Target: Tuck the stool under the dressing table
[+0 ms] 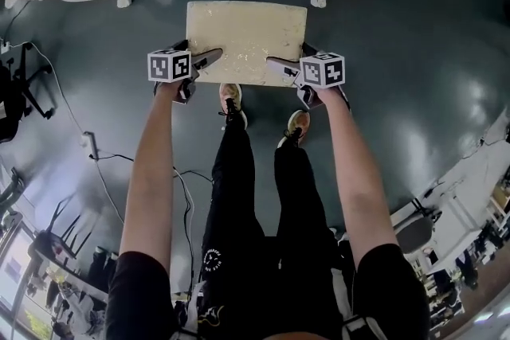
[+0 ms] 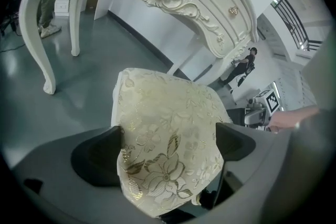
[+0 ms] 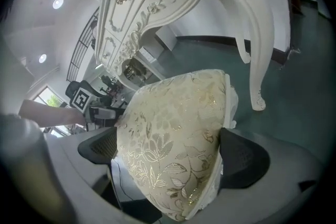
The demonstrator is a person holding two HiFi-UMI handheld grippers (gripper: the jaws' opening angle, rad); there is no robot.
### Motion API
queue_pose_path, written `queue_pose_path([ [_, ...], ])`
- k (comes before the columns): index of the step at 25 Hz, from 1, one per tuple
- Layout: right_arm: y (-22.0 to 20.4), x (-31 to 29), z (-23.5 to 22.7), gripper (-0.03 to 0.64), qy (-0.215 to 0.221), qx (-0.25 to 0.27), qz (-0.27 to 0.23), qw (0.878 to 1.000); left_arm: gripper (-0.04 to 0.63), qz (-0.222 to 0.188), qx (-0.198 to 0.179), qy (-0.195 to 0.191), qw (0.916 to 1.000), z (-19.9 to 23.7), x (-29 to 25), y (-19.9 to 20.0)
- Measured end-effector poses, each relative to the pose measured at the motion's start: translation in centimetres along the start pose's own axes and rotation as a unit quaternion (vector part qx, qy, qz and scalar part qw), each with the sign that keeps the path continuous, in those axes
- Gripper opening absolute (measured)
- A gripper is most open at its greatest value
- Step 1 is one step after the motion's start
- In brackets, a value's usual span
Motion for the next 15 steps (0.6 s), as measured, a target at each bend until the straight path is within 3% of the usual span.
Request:
queue_pose_path([
  [9,4.7,-6.2,4.3,0.603,-0.006,-0.006,-0.021,1.0,0.545,0.001,-0.003,-0.012,0.9999,7.4,2.4,2.2],
  [15,8.7,-8.7,5.1,0.603,-0.004,0.004,-0.022,1.0,0.548,-0.005,0.0,0.003,1.0,10.9,2.4,5.5],
])
Point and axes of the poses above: the fingertips, and each gripper's own axes: x backward along the fingers, z to its left, y out of its top, the point moved 10 cm from there along x, backward along the fingers, and after that the axes turned 15 degrees about -x, right-handed, at the moved point
